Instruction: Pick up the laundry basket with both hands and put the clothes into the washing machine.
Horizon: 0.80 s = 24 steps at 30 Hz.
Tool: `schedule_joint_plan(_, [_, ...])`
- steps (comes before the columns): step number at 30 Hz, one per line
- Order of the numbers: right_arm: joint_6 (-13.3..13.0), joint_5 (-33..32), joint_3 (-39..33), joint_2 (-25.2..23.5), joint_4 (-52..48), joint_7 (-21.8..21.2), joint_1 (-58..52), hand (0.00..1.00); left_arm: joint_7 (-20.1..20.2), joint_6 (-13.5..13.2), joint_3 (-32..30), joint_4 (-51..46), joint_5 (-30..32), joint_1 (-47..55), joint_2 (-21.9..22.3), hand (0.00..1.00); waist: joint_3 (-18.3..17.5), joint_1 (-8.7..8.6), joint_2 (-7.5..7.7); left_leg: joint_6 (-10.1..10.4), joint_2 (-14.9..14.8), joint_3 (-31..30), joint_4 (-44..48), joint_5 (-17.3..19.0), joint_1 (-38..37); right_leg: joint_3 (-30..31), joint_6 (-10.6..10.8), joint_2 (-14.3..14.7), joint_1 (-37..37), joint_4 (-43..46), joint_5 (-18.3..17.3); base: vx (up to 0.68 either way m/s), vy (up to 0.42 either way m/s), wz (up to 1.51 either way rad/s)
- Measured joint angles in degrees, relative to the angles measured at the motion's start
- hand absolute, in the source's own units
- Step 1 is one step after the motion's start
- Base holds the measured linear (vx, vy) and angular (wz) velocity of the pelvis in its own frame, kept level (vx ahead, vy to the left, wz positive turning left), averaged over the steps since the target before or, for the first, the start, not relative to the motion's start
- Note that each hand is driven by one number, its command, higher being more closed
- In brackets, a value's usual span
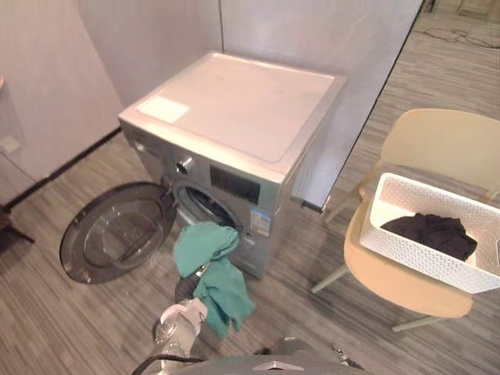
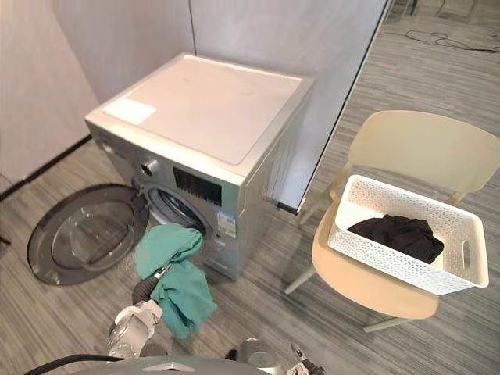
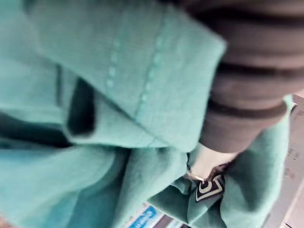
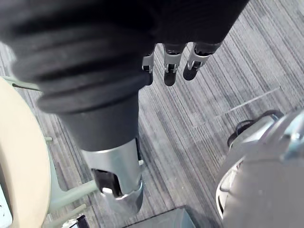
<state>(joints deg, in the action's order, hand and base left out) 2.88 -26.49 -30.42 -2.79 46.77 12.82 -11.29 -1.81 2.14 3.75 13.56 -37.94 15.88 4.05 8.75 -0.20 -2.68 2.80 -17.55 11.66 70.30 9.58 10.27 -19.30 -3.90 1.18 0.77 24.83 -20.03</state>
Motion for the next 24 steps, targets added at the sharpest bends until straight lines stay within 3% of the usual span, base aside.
schedule_joint_plan(3, [0.4,0.0,1.6,0.7,0.2,0.2,0.7,0.0,-1.1,0.0,-2.0,-0.7,0.0,1.6,0.1,1.0,0.0,1.06,0.25,-0.2,-1.0,-2.3,-0.2,0.1,6.3,3.9,0.2,0.2,1.9,-1.3,0.1,0.14,0.069,-0.81])
schedule_joint_plan(6, [1.0,1.7,4.3,1.1,-0.5,0.2,2.1,0.0,-2.0,0.0,-2.6,-1.4,-0.1,3.2,0.1,1.0,-0.1,1.87,0.73,-1.1,-3.4,-5.4,-16.7,0.6,8.6,8.8,1.5,0.1,2.0,-2.2,0.4,0.18,0.163,-0.85])
schedule_joint_plan(7, [1.1,2.2,5.4,1.1,-0.9,0.2,2.2,0.0,-2.4,0.0,-2.5,-1.6,-0.1,3.5,0.1,1.0,-0.2,1.75,1.11,-1.2,-4.3,-7.2,-28.2,0.3,7.0,10.6,2.5,-0.1,2.0,-2.1,0.2,0.19,0.178,-0.63])
schedule_joint_plan(8, [1.1,2.2,5.8,1.1,-0.9,0.2,2.3,0.0,-2.6,0.1,-2.5,-1.6,-0.1,3.5,0.1,1.0,-0.3,1.75,1.4,-1.3,-4.7,-8.0,-34.1,-0.3,5.7,11.4,3.1,-0.4,2.0,-1.9,-0.1,0.26,0.25,-0.71])
schedule_joint_plan(9, [1.1,2.2,6.0,0.9,-0.9,0.2,2.3,0.0,-2.8,0.1,-2.3,-1.6,-0.1,3.4,0.1,1.0,-0.6,1.69,2.06,-0.4,-4.8,-10.0,-44.1,-1.7,3.3,13.0,4.7,-1.3,1.9,-1.0,-1.0,0.26,0.294,-0.52])
schedule_joint_plan(11, [1.0,2.2,5.4,1.1,-0.3,0.2,1.4,0.0,-2.8,0.1,-1.1,-1.3,0.0,3.1,-0.1,1.0,-2.1,1.12,2.98,2.0,-2.5,-13.9,-50.8,-4.5,1.6,14.5,7.9,-4.0,1.4,0.1,-2.9,0.32,0.477,-0.41])
schedule_joint_plan(12, [0.8,2.3,4.3,1.6,0.9,0.2,1.1,0.0,-2.6,0.1,0.1,-0.3,0.6,2.9,-0.1,1.0,-3.7,1.05,2.24,5.2,-1.0,-14.0,-53.7,-8.8,0.7,15.9,10.5,-5.9,1.4,0.1,-3.8,0.3,0.543,-0.34])
schedule_joint_plan(13, [0.7,2.3,3.8,1.7,2.1,0.2,1.0,0.0,-2.5,0.1,0.4,0.2,1.0,2.8,-0.2,1.0,-4.4,1.01,1.88,9.0,-0.8,-13.2,-54.0,-7.5,0.2,16.6,11.5,-6.4,1.4,0.0,-4.1,0.32,0.617,-0.22])
schedule_joint_plan(14, [0.9,2.8,2.0,0.5,5.2,0.2,1.6,0.0,-2.4,0.1,-0.3,1.9,1.8,1.4,-1.2,1.0,-5.4,0.26,4.5,10.9,2.6,-12.0,-52.3,-4.6,0.4,17.4,13.1,-10.1,1.5,-0.1,-4.2,0.3,0.575,-0.05])
schedule_joint_plan(15, [1.0,2.6,1.1,-1.1,6.2,0.1,1.7,0.0,-2.4,0.0,-0.3,3.1,2.2,0.2,-2.3,1.0,-5.8,0.03,6.28,9.6,4.9,-11.4,-50.8,-3.9,1.0,17.7,15.4,-12.5,1.6,-0.7,-2.1,0.29,0.533,-0.01])
schedule_joint_plan(16, [1.1,2.8,0.3,-1.2,6.3,0.0,1.7,0.0,-2.4,0.1,-0.2,3.3,2.2,-0.1,-2.7,1.0,-5.8,-0.2,6.31,8.2,5.9,-10.6,-49.7,-2.6,0.9,18.5,15.5,-13.4,2.1,-1.4,1.2,0.26,0.486,-0.13])
schedule_joint_plan(17, [1.0,2.9,-0.2,-1.3,6.2,-0.1,1.6,0.0,-2.4,0.0,0.1,3.3,2.2,-0.3,-3.1,1.0,-5.8,-0.29,6.15,6.6,6.6,-9.3,-48.9,-1.6,0.0,19.5,14.7,-14.2,1.6,-0.2,6.0,0.22,0.487,-0.25])
schedule_joint_plan(18, [1.0,2.9,-0.3,-1.4,6.1,-0.1,1.6,0.0,-2.4,0.0,0.1,3.2,2.3,-0.4,-3.2,1.0,-5.5,-0.09,5.66,6.1,6.7,-8.1,-49.2,-1.3,-0.8,20.5,13.6,-14.4,0.4,1.7,8.2,0.2,0.48,-0.51])
schedule_joint_plan(19, [1.0,3.1,-0.2,-1.3,5.8,-0.1,1.9,0.0,-2.4,-0.1,0.1,2.8,2.6,-0.6,-3.6,1.0,-5.3,0.43,5.31,5.2,6.7,-5.6,-50.1,-0.8,-2.8,22.0,11.0,-14.9,-3.1,7.2,13.0,0.15,0.443,-0.66])
schedule_joint_plan(20, [1.0,3.4,-0.2,-1.3,5.7,-0.2,2.3,0.0,-2.5,-0.3,0.1,2.8,3.3,-0.6,-4.1,1.0,-5.1,0.27,5.01,4.0,6.8,-3.8,-51.4,-0.1,-4.7,21.7,6.8,-15.1,-7.0,12.8,16.7,0.09,0.333,-0.63])
schedule_joint_plan(21, [0.9,3.4,0.0,-1.4,5.5,-0.2,2.3,0.0,-2.5,-0.3,0.1,2.8,3.4,-0.6,-4.3,1.0,-5.1,-0.04,5.01,3.4,6.9,-3.1,-51.9,0.2,-5.5,21.7,5.8,-15.1,-8.6,15.7,16.7,0.1,0.403,-0.47])
schedule_joint_plan(24, [0.5,3.3,1.1,-1.9,3.8,-0.3,2.4,0.0,-3.0,-0.4,0.0,2.7,3.4,-0.3,-4.5,1.0,-4.9,-0.5,5.03,2.3,7.1,0.2,-54.2,0.9,-9.0,18.4,7.6,-12.8,-15.1,25.7,11.9,0.07,0.184,-0.44])
